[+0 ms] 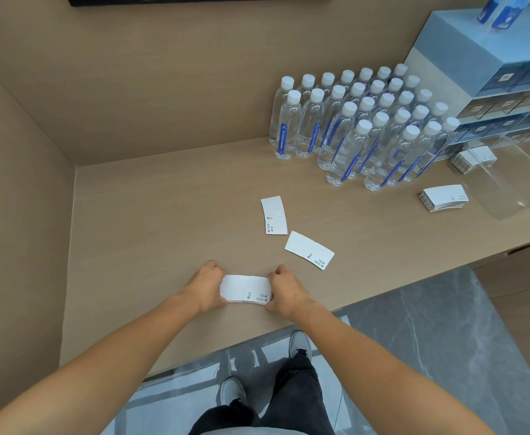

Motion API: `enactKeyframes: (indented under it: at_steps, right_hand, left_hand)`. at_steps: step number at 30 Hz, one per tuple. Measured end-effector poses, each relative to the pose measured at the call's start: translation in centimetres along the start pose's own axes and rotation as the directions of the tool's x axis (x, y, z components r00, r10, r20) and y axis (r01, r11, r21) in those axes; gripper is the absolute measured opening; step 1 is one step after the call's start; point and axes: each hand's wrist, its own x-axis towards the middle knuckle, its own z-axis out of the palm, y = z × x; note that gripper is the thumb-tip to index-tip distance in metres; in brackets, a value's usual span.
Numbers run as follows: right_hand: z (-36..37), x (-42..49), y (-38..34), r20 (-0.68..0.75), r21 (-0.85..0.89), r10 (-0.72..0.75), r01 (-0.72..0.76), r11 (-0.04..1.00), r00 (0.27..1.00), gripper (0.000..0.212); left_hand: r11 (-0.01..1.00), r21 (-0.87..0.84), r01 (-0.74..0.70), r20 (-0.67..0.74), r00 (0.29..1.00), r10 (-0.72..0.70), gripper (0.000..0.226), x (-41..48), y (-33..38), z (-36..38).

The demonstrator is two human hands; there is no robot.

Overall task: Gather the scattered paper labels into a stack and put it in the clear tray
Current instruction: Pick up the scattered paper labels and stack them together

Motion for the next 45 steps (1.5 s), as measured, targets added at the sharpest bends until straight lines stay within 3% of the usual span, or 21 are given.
enactKeyframes:
  at_steps: [7, 13, 20, 28, 34, 37, 41, 45]
  right_hand:
    - [1.6, -0.6, -0.9, -0.091, 0.170, 0.143, -0.126, 0.977, 0.986, 0.030]
    - [1.6, -1.0, -0.3, -0.086, 0.174, 0.095, -0.079, 0.982, 0.992, 0.031]
    - [-0.3, 0.0, 0.4, 0.040, 0.128, 0.015, -0.020, 0.992, 0.999, 0.034]
    - [-0.2, -0.4, 0.4, 0.005, 0.067, -0.025, 0.025, 0.997, 1.000, 0.044]
    - [-1.5, -1.2, 1.5, 0.009, 0.121, -0.040, 0.039, 0.992, 0.999, 0.056]
    - [-3.5, -1.6, 3.5, -0.018, 0.145, 0.003, 0.000, 0.989, 1.000, 0.052]
    - [-7.0, -1.9, 6.4, -0.084, 0.164, 0.082, -0.067, 0.984, 0.993, 0.056]
    - [-10.1, -1.7, 8.7, -0.150, 0.159, 0.136, -0.112, 0.981, 0.979, 0.053]
  left_hand:
    - [0.999, -0.037, 0.003, -0.037, 0.999, -0.005, 0.017, -0.3, 0.5, 0.3]
    - [1.000, -0.013, -0.008, -0.036, 0.999, 0.008, 0.020, -0.3, 0.7, 0.3]
    - [0.999, -0.015, 0.042, -0.032, 0.999, -0.042, 0.024, -0.6, 0.7, 0.5]
    - [0.998, 0.035, 0.051, 0.004, 0.999, -0.052, 0.029, -0.3, 0.9, 0.1]
    - [0.980, 0.180, 0.086, 0.132, 0.985, -0.111, 0.039, 0.3, 2.2, -1.7]
    - [0.971, 0.215, 0.101, 0.157, 0.978, -0.137, 0.065, 1.5, 3.7, -4.0]
    - [0.991, 0.131, 0.040, 0.097, 0.994, -0.053, 0.098, 3.7, 6.7, -5.6]
    - [0.985, 0.151, -0.087, 0.065, 0.995, 0.078, 0.091, 6.1, 11.2, -6.0]
